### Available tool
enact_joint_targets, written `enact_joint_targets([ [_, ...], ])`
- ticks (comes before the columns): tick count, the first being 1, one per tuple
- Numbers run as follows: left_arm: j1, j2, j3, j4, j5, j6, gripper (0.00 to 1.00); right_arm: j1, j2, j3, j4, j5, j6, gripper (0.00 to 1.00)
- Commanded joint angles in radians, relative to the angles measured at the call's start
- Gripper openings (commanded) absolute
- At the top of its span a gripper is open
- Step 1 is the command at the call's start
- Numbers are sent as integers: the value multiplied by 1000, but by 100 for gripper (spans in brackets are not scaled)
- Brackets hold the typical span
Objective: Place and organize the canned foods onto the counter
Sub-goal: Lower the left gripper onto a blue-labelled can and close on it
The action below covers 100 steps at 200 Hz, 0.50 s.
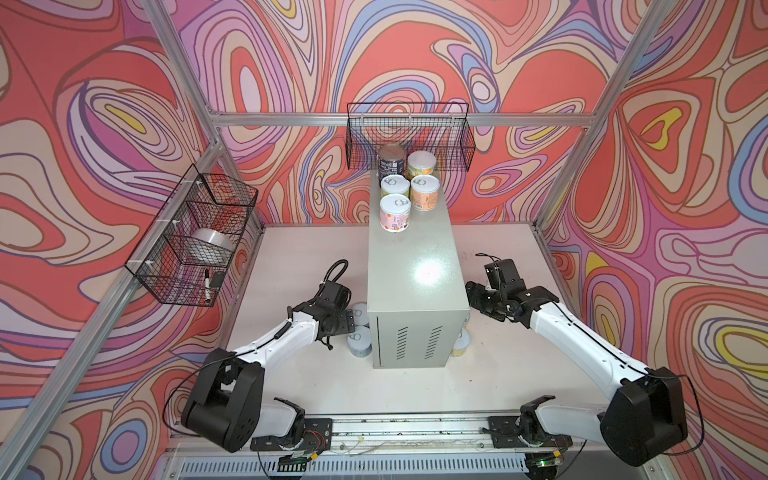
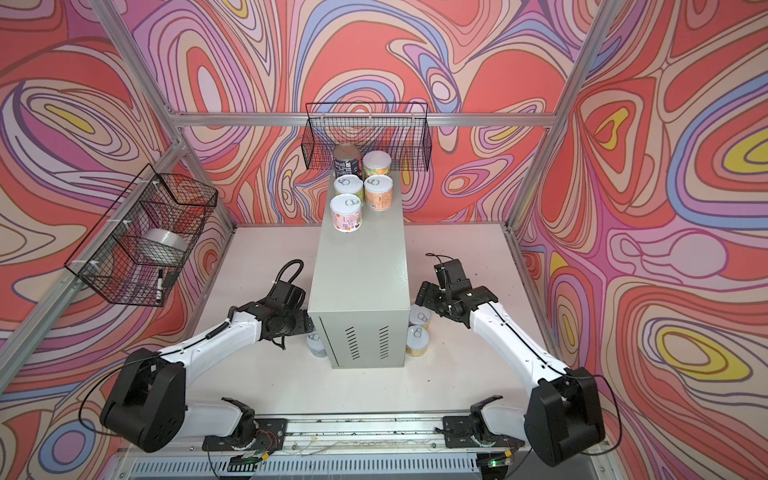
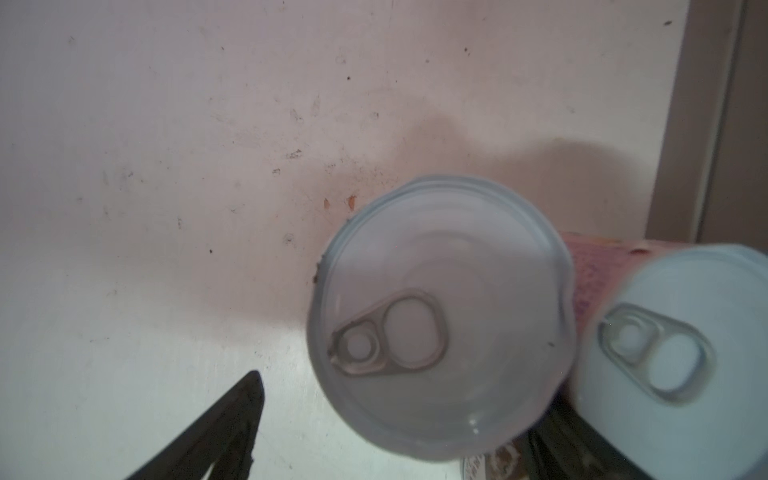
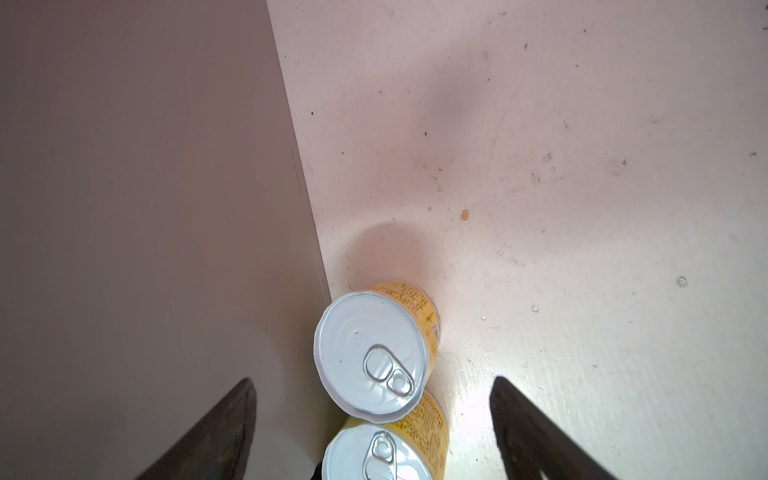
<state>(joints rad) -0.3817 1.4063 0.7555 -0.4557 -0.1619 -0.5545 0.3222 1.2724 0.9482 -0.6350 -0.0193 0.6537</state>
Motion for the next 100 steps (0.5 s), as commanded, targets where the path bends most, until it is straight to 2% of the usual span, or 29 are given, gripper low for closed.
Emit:
enact_joint_targets([
  [1, 10, 45, 31, 38, -15, -16, 92, 3, 11, 18, 3, 17, -15, 90],
  [100, 40, 153, 114, 107, -52, 22, 91, 3, 44, 50, 10, 15, -22, 90],
])
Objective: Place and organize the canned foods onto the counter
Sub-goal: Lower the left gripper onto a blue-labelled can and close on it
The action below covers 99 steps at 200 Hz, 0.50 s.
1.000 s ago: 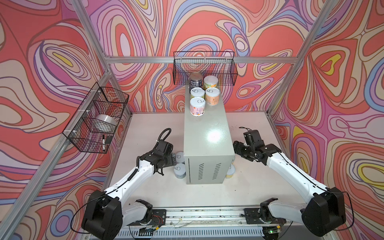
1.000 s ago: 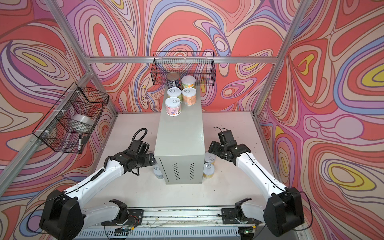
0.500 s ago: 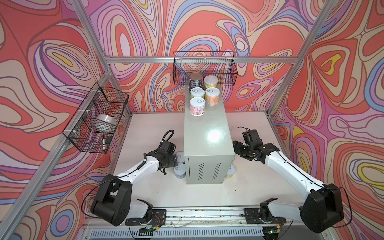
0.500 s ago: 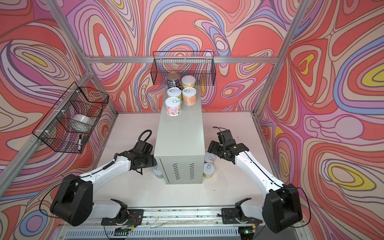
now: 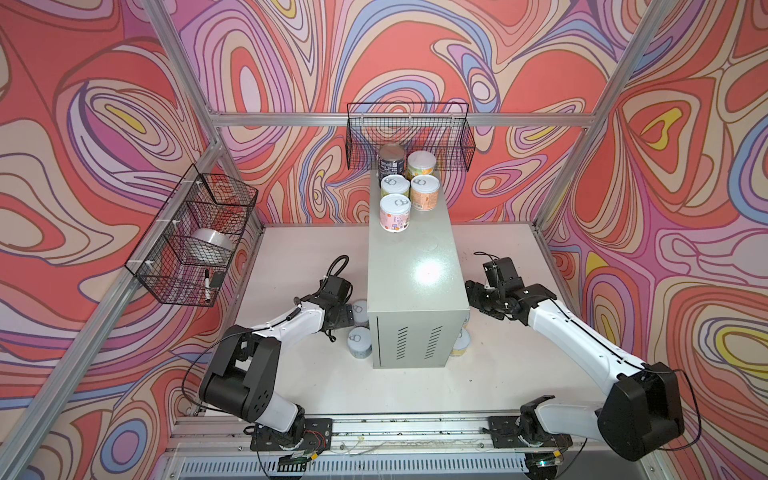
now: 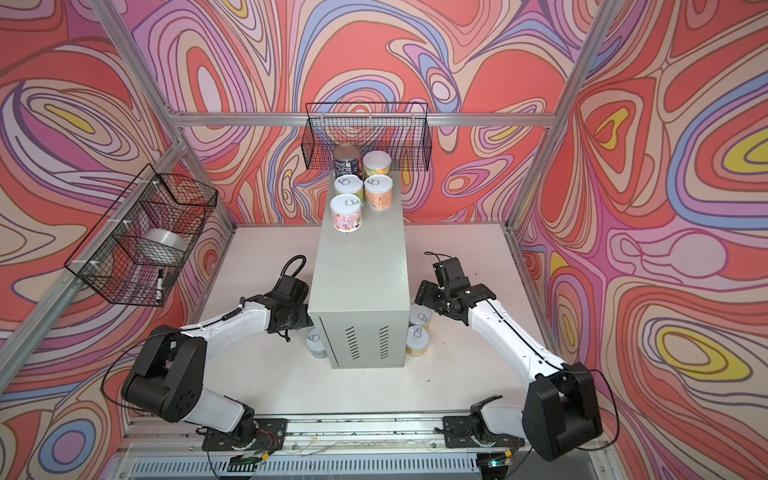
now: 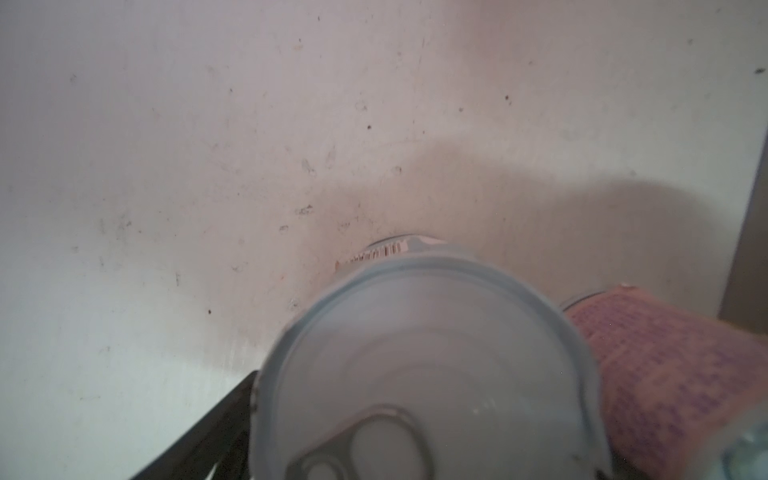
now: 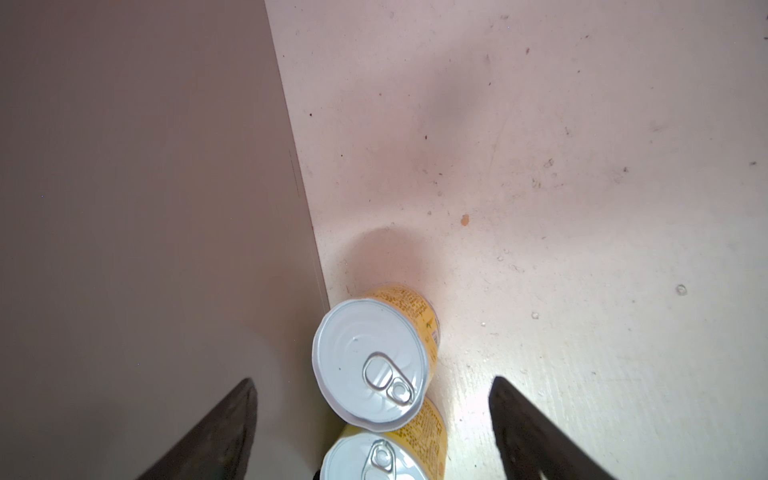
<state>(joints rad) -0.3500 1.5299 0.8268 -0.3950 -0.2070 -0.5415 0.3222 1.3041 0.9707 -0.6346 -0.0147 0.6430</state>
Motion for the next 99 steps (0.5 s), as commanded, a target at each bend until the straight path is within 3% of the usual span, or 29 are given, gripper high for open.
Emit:
enact_joint_targets([
  [1, 9, 30, 44, 47, -8, 9, 91, 3, 12, 28, 10, 11, -10, 90],
  [52, 12, 87, 68, 70, 9, 4, 88, 3, 19, 31, 9, 7, -14, 89],
  [99, 11, 126, 70, 78, 33, -19, 79, 3, 8, 25, 15, 4, -14, 89],
])
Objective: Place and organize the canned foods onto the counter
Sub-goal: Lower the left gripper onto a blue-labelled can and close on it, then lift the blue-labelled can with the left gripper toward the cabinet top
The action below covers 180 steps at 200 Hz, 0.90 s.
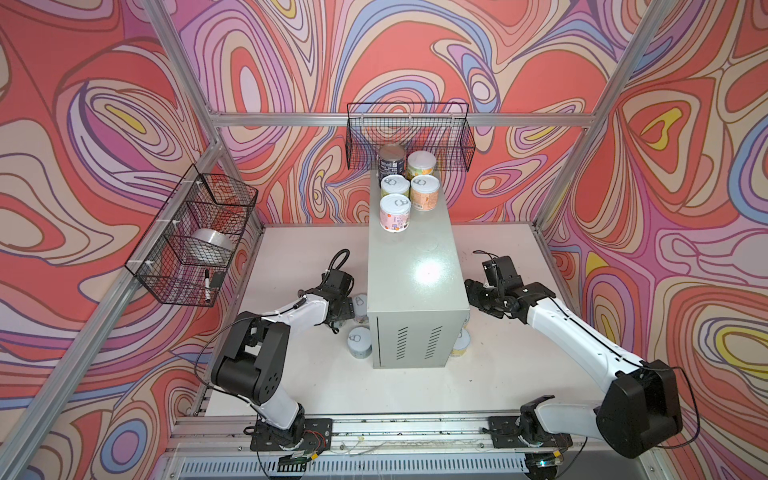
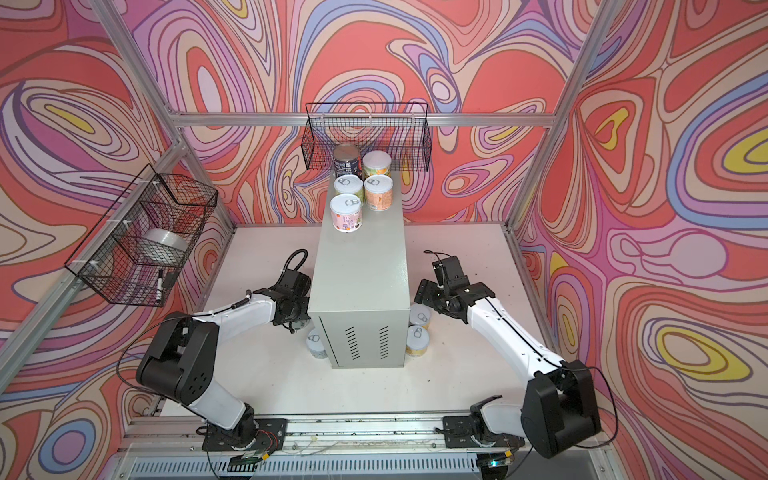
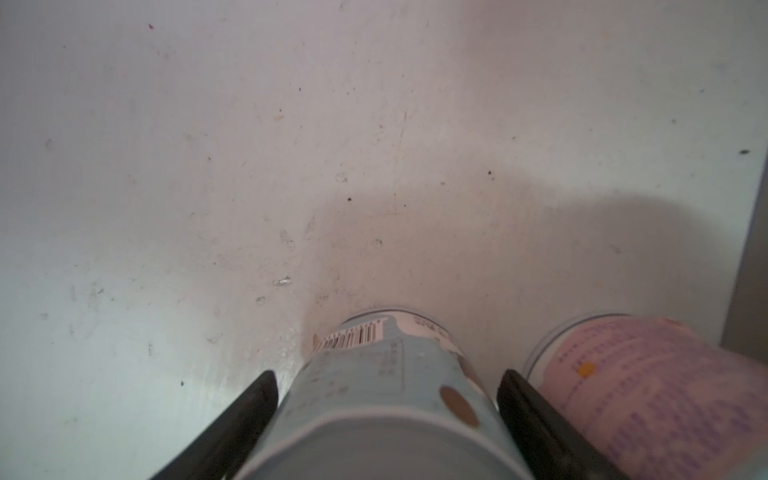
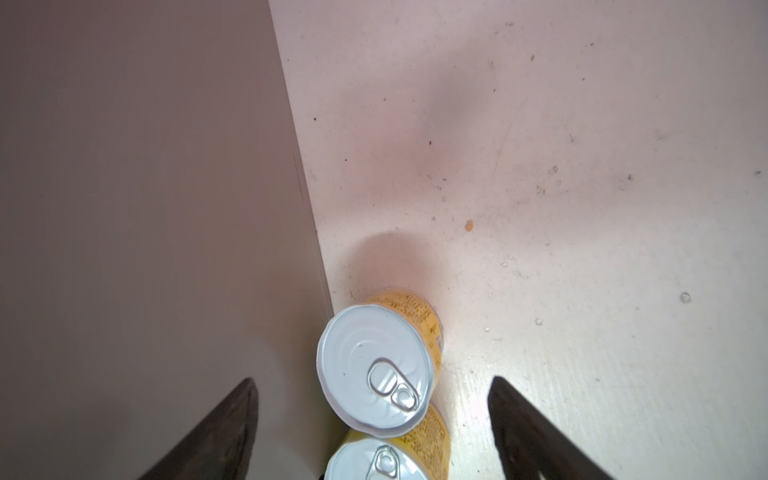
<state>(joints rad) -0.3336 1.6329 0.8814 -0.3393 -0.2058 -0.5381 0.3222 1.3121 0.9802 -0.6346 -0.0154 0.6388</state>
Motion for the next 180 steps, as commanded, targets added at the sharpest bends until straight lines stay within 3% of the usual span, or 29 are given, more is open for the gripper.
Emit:
enact_joint_targets([
  [1, -5, 24, 15, 21, 32, -23, 78, 3, -1, 15, 15, 6, -10, 89],
  [54, -5, -3, 5, -8, 35, -26, 47, 3, -17, -3, 34, 3, -10, 89],
  [60, -5, -8, 7, -15, 36, -22, 39, 3, -17, -4, 39, 2, -11, 89],
  [66, -5, -16, 9, -24, 35, -16, 25, 3, -15, -3, 44, 0, -11, 89],
  [70, -4, -21, 11, -33, 32, -15, 5, 3, -14, -1, 47, -2, -10, 89],
  [72, -5, -25, 13, -37, 29, -15, 0, 3, -14, -1, 48, -5, -10, 89],
  [121, -4, -207, 32, -192, 12, 23, 0, 3, -12, 25, 78, -21, -11, 88],
  [180, -4, -504, 218, -578, 80, 59, 0, 2, -22, 63, 88, -19, -37, 89],
])
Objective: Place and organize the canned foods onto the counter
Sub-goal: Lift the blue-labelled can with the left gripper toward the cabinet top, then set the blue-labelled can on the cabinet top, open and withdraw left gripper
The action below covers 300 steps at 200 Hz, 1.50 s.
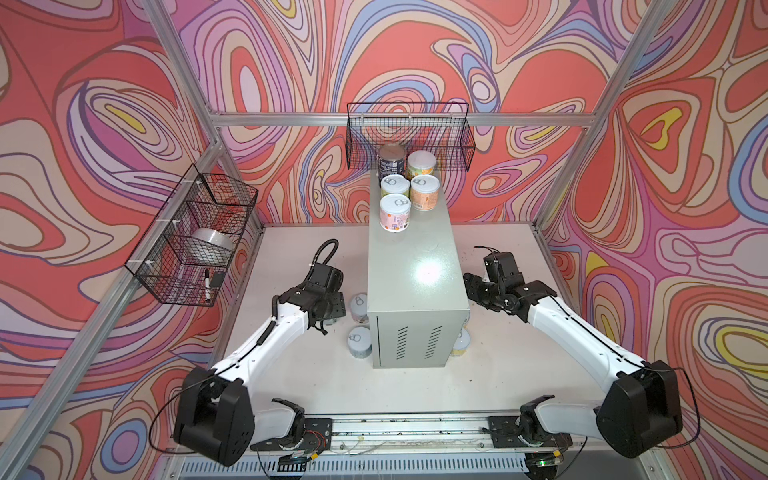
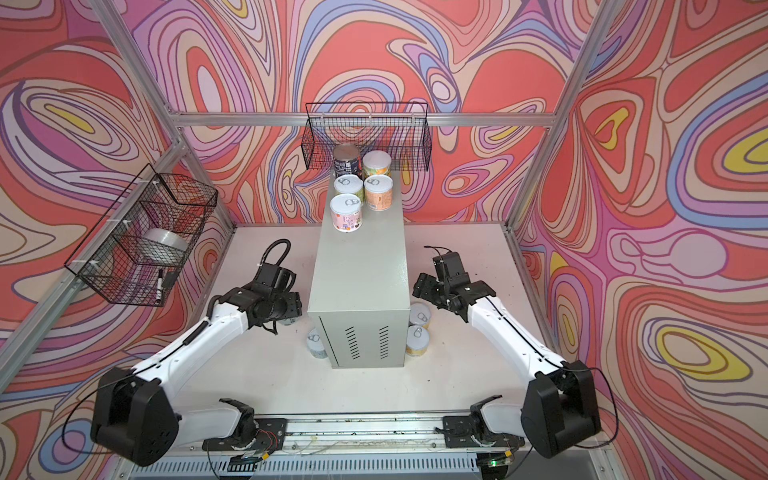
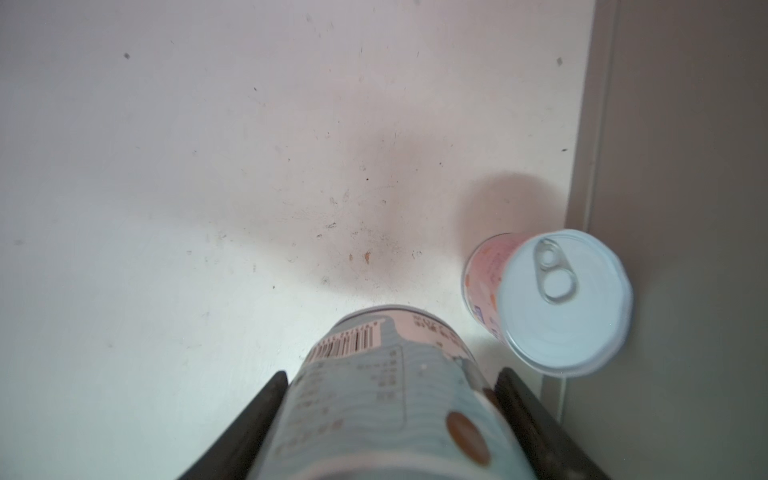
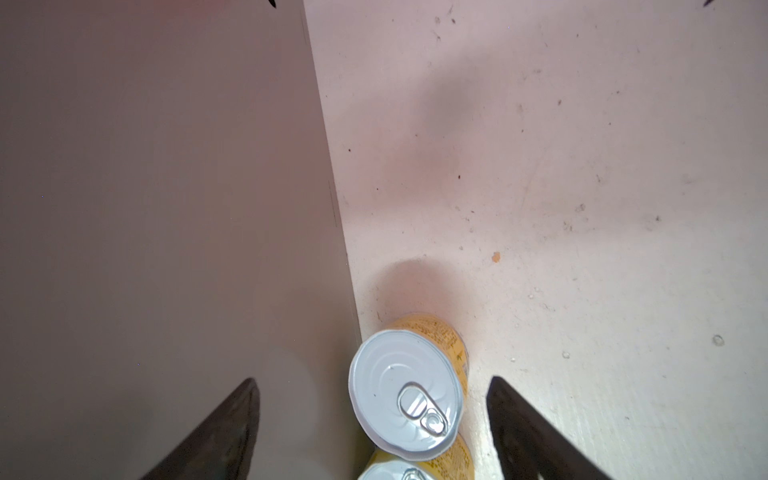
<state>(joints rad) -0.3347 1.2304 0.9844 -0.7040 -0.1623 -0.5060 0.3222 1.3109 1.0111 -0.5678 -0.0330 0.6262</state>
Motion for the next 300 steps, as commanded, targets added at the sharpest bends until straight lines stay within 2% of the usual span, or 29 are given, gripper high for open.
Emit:
enact_joint_targets([
  [1, -3, -105, 122, -221, 40, 30, 0, 2, -21, 32, 21, -1, -26, 89],
  [43, -4, -80, 487, -547, 165, 122, 0, -4, -32, 79, -14, 3, -59, 89],
  [86, -19, 45, 936, -806, 151, 182, 0, -16, -51, 117, -52, 28, -88, 89],
  [100, -64, 124, 1134, -900, 92, 205, 0, -20, -56, 122, -49, 28, -96, 89],
  [111, -151, 176, 1269, -927, -7, 213, 0, -20, -55, 123, -43, 28, -102, 89],
  [116, -174, 200, 1324, -929, -15, 216, 0, -20, -52, 125, -41, 28, -106, 89],
  [133, -212, 276, 1425, -931, 19, 212, 0, -20, -44, 133, -40, 31, -112, 89],
  [176, -371, 474, 1699, -938, -110, 237, 0, -21, -76, 178, -71, 72, -152, 89],
  [192, -406, 521, 1737, -900, -130, 252, 0, -21, -93, 192, -82, 90, -170, 89],
  [237, -470, 611, 1749, -761, -59, 272, 0, -21, -126, 225, -108, 99, -194, 89],
  [300, -486, 683, 1749, -724, -1, 262, 0, -21, -146, 242, -91, 73, -193, 89],
])
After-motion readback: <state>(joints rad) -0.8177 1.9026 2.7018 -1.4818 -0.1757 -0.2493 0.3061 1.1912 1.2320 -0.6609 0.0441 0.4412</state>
